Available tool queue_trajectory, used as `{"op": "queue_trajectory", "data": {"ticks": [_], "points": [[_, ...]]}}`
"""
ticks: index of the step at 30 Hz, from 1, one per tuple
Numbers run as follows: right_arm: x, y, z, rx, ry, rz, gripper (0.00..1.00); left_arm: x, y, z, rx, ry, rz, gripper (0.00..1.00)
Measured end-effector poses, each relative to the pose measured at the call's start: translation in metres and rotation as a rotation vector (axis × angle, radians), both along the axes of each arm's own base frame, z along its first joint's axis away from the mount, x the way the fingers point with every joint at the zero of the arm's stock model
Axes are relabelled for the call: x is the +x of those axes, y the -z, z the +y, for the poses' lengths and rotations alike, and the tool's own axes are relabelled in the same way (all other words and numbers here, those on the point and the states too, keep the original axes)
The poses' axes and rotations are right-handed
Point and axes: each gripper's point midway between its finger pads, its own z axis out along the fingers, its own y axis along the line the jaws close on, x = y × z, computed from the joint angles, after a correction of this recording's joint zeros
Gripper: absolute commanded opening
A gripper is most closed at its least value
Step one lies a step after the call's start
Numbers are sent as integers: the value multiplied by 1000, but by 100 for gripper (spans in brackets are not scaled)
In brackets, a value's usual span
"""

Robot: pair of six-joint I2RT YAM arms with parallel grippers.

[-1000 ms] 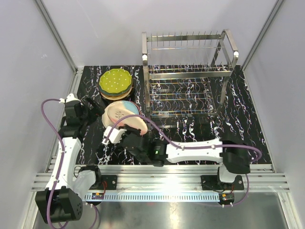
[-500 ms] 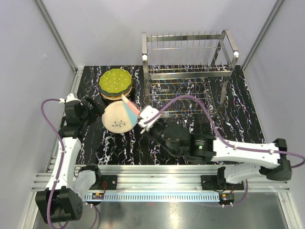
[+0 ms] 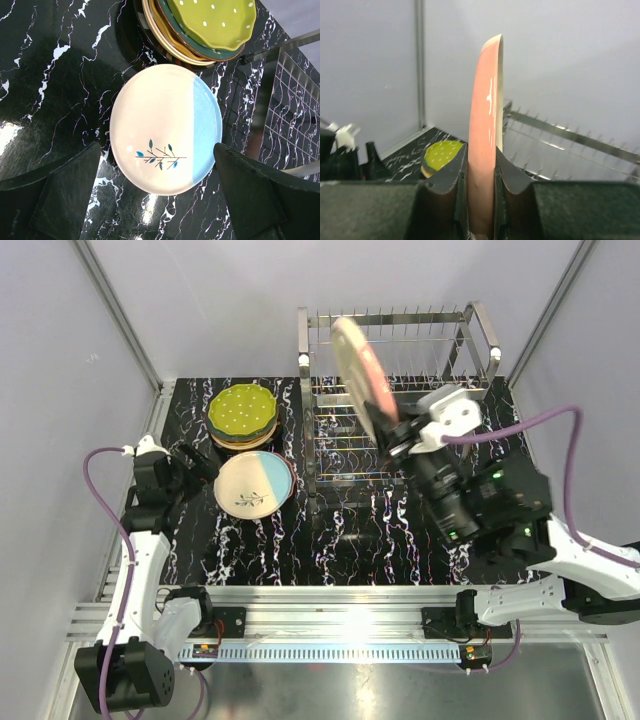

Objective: Load the plates into the dish rack
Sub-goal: Insert the plate into the dish rack

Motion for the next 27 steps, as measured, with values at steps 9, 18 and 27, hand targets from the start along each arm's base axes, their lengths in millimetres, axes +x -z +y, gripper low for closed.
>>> {"op": "queue_trajectory", "data": {"ticks": [9, 18, 27], "points": [[39, -82, -87, 89, 297, -103, 0, 1, 3, -1, -5, 6, 12, 99], [114, -73, -129, -5, 514, -45, 0, 2, 8, -2, -8, 9, 29, 99], [185, -25, -163, -41, 498, 124, 0, 2, 11, -5, -21, 26, 42, 99]]}}
